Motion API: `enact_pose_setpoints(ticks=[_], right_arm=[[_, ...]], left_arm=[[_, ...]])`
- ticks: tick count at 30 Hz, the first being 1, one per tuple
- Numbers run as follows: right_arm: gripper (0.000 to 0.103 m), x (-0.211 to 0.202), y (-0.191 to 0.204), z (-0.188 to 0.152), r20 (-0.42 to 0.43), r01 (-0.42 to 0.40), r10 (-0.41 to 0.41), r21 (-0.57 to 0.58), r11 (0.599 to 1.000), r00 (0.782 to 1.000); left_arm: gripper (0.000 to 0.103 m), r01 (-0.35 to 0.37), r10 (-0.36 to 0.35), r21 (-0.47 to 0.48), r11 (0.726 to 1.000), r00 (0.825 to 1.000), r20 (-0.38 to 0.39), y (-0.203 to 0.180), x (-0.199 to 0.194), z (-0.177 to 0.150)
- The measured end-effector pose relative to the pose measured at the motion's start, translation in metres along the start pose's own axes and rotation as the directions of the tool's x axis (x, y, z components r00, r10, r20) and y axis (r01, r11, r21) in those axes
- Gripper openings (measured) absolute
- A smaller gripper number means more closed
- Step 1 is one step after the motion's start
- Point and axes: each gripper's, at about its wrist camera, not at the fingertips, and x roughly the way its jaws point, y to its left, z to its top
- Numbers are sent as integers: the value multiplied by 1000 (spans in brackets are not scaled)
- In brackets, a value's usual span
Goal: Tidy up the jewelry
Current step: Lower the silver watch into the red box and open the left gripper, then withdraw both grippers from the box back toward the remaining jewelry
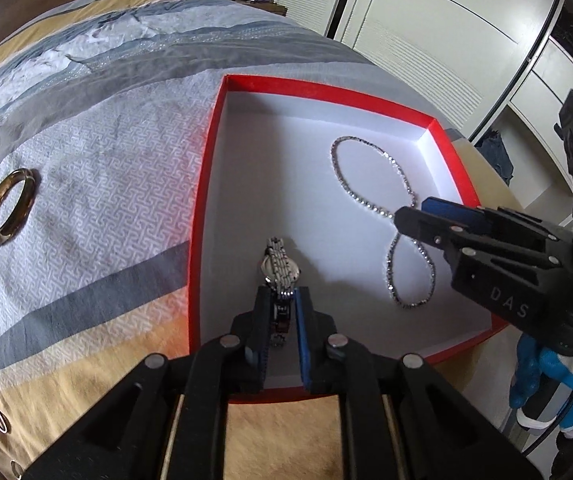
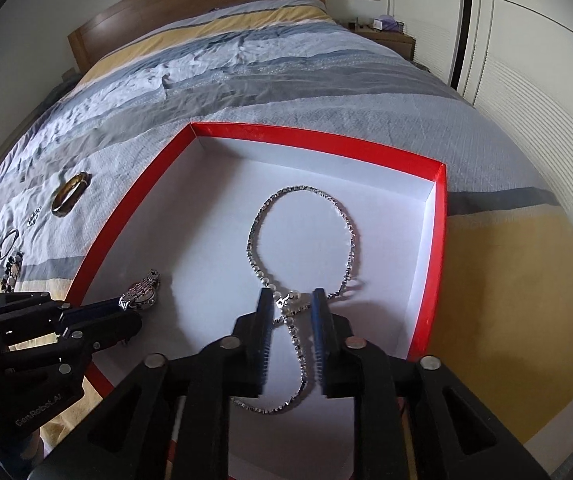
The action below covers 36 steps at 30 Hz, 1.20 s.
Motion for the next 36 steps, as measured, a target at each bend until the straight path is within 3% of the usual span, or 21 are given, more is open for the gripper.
enact_pose_setpoints(ticks=[4,11,18,28,36], right_arm=[[42,-12,-3,-2,13,5,-5,11,1000,1000],[42,-58,0,-8,52,7,-8,15,1000,999],[44,-113,25,-25,84,-16,17,-15,1000,996],[45,-181,79,-66,119,-66,74,-70,995,990],[45,-226,127,-94,163,-121,138,-105,987,977]], left_arm=[[26,-14,14,-6,1000,1000,19,-1,-12,0],[27,-32,31,5,999,997,72,-13,-56,-6],[27,-94,95,-14,995,986,135,-15,-118,-30],[33,-225,227,-36,974,944,241,-12,-214,-91],[34,-299,315,-101,949,907,278,1,-276,-138]])
